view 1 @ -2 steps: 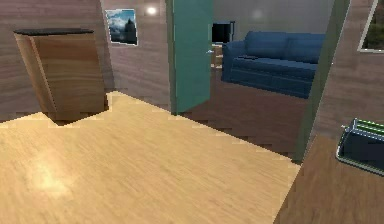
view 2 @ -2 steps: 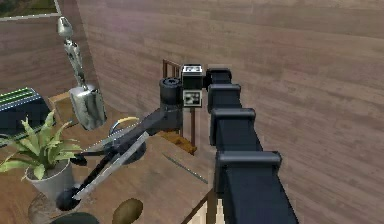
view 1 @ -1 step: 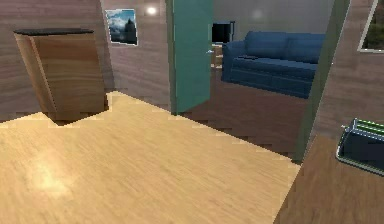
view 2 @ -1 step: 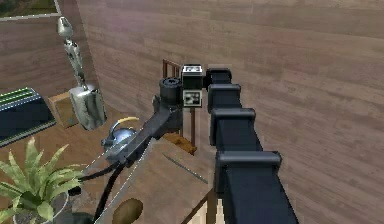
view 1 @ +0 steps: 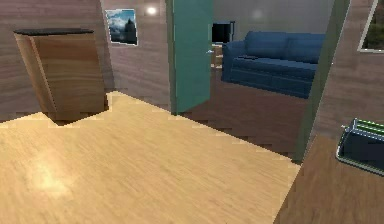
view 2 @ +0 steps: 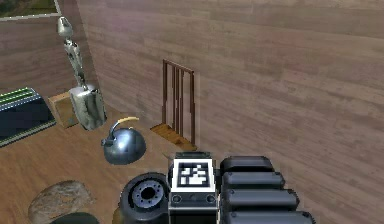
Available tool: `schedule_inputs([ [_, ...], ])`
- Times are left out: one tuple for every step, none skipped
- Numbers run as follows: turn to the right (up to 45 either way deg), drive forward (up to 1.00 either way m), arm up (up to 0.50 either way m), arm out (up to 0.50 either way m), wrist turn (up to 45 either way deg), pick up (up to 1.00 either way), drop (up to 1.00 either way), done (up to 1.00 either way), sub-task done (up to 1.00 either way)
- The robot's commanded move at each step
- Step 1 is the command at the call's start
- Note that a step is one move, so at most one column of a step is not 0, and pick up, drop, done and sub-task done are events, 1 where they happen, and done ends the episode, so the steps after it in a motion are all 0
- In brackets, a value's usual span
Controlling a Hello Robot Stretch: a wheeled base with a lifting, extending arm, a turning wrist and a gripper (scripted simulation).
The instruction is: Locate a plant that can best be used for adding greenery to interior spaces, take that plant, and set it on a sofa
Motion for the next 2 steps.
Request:
schedule_inputs([
  [-45.0, 0.00, 0.00, 0.00, 0.0, 0.00, 0.00, 0.00, 0.00],
  [-45.0, 0.00, 0.00, 0.00, 0.0, 0.00, 0.00, 0.00, 0.00],
])
